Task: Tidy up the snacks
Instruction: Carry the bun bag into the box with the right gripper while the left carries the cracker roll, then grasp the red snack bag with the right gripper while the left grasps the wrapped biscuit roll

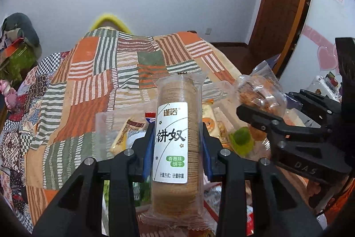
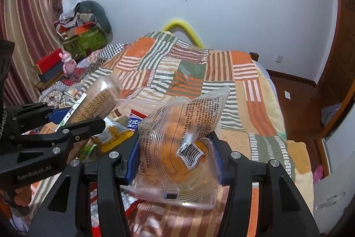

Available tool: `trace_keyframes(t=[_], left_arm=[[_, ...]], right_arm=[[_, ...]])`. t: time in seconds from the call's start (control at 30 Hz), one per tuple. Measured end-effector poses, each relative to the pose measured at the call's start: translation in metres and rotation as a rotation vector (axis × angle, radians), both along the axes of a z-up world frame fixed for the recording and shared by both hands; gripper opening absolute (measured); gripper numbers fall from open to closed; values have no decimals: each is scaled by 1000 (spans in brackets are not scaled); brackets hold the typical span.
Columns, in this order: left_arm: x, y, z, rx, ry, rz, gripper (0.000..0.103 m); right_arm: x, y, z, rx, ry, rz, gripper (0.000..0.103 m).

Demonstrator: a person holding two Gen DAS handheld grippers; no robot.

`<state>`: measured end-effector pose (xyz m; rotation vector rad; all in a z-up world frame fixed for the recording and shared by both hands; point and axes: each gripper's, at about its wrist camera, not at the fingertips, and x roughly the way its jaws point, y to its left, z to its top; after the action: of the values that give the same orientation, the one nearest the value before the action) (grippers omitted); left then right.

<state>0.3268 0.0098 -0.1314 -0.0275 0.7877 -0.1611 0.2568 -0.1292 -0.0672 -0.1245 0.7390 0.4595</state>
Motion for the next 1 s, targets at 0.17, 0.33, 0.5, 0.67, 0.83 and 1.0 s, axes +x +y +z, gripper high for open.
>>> trace_keyframes(t=[0.17,0.33,0.5,0.67,0.83,1.0], left_arm=[[23,1,-16,-14,58,5,36],[30,-2,-23,-2,69,8,37],[21,-4,-10,39,7,2,38],[8,5,4,26,-11,7,43],[-13,21,16,1,-18,28,47],[-39,37,21,-3,-25,47,51]], right_arm=[[15,4,-8,-33,26,2,50],[28,7,-16,-62,51,8,50],[29,7,-20,-74,74,11,53],[25,3,-14,-47,90,16,57],[13,1,-1,-46,43,13,67],[0,2,12,-34,23,33,67]])
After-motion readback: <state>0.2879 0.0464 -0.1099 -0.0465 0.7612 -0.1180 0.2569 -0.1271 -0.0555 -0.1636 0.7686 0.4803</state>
